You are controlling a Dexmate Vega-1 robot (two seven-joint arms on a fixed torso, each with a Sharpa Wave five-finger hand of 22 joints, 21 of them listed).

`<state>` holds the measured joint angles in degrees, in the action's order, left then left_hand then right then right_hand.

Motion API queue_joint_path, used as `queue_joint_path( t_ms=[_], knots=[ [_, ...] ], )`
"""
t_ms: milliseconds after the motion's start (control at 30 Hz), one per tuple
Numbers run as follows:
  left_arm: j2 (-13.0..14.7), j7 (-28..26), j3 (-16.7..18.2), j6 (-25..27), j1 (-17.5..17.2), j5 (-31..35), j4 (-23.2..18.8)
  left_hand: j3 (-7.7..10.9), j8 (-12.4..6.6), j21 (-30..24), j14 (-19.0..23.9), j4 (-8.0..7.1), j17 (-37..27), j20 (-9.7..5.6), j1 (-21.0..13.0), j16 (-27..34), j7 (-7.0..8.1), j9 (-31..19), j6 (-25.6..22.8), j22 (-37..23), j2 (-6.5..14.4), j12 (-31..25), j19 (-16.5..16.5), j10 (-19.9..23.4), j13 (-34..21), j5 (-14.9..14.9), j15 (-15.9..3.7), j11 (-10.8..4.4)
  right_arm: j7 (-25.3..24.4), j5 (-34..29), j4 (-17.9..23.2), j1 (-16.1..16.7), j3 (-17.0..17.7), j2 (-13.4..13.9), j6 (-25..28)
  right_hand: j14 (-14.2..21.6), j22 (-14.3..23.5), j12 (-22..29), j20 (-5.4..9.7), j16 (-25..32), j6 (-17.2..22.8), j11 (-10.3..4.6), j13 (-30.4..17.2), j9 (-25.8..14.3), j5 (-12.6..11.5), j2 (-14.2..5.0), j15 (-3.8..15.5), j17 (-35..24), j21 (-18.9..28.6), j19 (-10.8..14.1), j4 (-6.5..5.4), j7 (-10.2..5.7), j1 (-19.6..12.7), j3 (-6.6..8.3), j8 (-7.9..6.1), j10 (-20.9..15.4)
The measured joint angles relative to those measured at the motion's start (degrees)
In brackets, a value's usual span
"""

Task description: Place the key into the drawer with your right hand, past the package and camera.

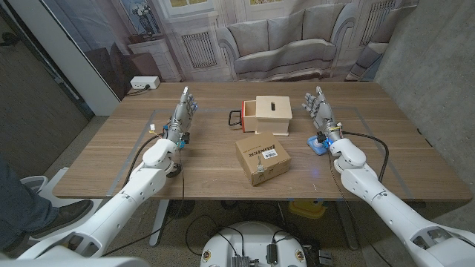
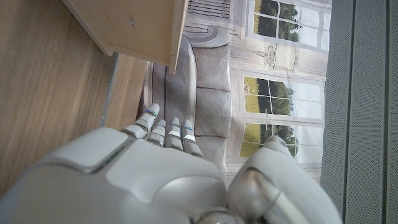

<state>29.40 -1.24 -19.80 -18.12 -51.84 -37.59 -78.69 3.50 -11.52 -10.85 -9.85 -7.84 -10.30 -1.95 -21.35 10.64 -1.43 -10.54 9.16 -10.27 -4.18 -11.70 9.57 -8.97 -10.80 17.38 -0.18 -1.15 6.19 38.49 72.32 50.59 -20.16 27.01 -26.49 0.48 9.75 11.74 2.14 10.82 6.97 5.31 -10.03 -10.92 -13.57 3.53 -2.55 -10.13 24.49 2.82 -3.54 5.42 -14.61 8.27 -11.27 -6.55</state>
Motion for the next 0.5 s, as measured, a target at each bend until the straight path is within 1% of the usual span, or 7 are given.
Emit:
queue_joint_path(
  t_ms=[67, 167, 233, 333, 400, 433, 500],
  knots=[
    [0.0, 0.0, 0.0, 0.0, -0.1, 0.0, -0.2, 0.24, 0.00, 0.0, 0.0, 0.24, 0.0, 0.00, -0.1, 0.0, 0.00, 0.0, 0.0, 0.0, 0.1, 0.0, 0.0, 0.0, 0.0, 0.0, 0.00, 0.00, 0.0, 0.1, 0.2, 0.2, 0.1, 0.1, -0.2, 0.0, 0.0, 0.0, 0.00, 0.0, 0.0, 0.00, 0.0, 0.0, 0.0, 0.00, 0.00, 0.0, 0.0, 0.0, 0.00, 0.00, 0.0, 0.00, 0.00, 0.0],
    [0.0, -0.4, -0.1, 0.1, -0.2, 0.3, -0.6, 0.24, 0.00, 0.0, 0.0, 0.24, 0.0, 0.00, -0.1, 0.0, 0.00, 0.0, 0.0, 0.0, 0.1, 0.0, 0.0, 0.0, 0.0, 0.0, 0.00, 0.01, 0.0, 0.2, 1.6, 1.4, 0.5, 0.7, -0.7, 0.0, 0.0, 0.0, 0.20, 0.0, 0.0, 0.00, 0.0, 0.0, 0.0, -0.15, 0.00, 0.0, 0.0, 0.2, 0.00, 0.00, -0.2, 0.00, 0.00, 0.0],
    [0.1, -0.6, -0.2, 0.2, -0.2, 0.4, -0.8, 0.24, 0.00, 0.0, 0.0, 0.24, 0.0, 0.00, -0.1, 0.0, 0.00, 0.0, 0.0, 0.0, 0.1, 0.0, 0.0, 0.0, 0.0, 0.0, 0.00, 0.01, 0.0, 0.3, 2.2, 2.0, 0.7, 1.0, -1.0, 0.1, 0.0, 0.0, -0.03, 0.0, 0.0, 0.00, 0.0, 0.0, 0.0, -0.15, -0.04, 0.0, 0.0, 0.4, 0.00, 0.00, -0.2, 0.00, 0.00, 0.0],
    [0.4, -0.9, -0.3, 0.7, -0.3, 0.8, -1.5, 0.23, 0.00, 0.0, 0.0, 0.24, 0.0, 0.00, -0.3, 0.0, 0.00, 0.0, 0.0, 0.1, 0.3, 0.0, 0.0, 0.0, 0.0, 0.0, 0.00, 0.01, 0.1, 0.5, 3.0, 2.9, 1.1, 1.4, -1.4, 0.6, 0.0, 0.0, -0.01, 0.0, 0.0, 0.00, 0.0, 0.0, 0.0, -0.15, 0.00, 0.0, 0.0, 1.2, 0.19, 0.00, -0.2, -0.19, 0.00, 0.0],
    [0.5, -0.9, -0.4, 0.7, -0.4, 0.8, -1.8, 0.47, 0.00, 0.0, 0.0, 0.47, 0.0, 0.00, -0.4, 0.0, 0.00, 0.0, 0.0, 0.2, 0.4, 0.0, 0.0, 0.0, 0.0, 0.0, 0.00, 0.01, 0.1, 0.5, 3.0, 2.9, 1.1, 1.4, -1.7, 1.1, 0.0, 0.0, -0.11, 0.2, 0.0, 0.00, 0.0, 0.0, 0.0, -0.15, 0.09, 0.0, 0.0, 1.3, 0.25, 0.00, -0.2, -0.26, 0.00, 0.0],
    [0.6, -1.3, -0.5, 1.2, -0.4, 1.1, -1.9, 0.47, 0.00, 0.0, 0.0, 0.47, 0.0, 0.00, -0.4, 0.0, -0.01, 0.0, 0.0, 0.2, 0.4, 0.0, 0.0, 0.0, 0.0, 0.0, 0.00, 0.01, 0.1, 0.6, 3.7, 3.7, 1.4, 1.8, -1.8, 1.1, 0.0, 0.0, 0.13, 0.4, 0.0, 0.00, 0.0, 0.0, 0.0, -0.15, 0.08, 0.0, 0.0, 1.6, 0.25, 0.00, -0.2, -0.26, 0.00, 0.0],
    [0.7, -1.3, -0.5, 1.2, -0.4, 1.1, -2.2, 0.47, 0.00, 0.0, 0.0, 0.47, 0.0, 0.00, -0.6, 0.0, -0.01, 0.0, 0.0, 0.2, 0.6, 0.0, 0.0, 0.0, 0.1, 0.0, 0.00, 0.01, 0.1, 0.6, 3.7, 3.7, 1.4, 1.8, -2.0, 1.1, 0.0, 0.0, -0.11, 0.4, 0.0, 0.00, -0.1, 0.0, 0.0, -0.33, 0.08, 0.0, 0.0, 1.9, 0.25, 0.00, -0.3, -0.26, 0.00, 0.0]
  ],
)
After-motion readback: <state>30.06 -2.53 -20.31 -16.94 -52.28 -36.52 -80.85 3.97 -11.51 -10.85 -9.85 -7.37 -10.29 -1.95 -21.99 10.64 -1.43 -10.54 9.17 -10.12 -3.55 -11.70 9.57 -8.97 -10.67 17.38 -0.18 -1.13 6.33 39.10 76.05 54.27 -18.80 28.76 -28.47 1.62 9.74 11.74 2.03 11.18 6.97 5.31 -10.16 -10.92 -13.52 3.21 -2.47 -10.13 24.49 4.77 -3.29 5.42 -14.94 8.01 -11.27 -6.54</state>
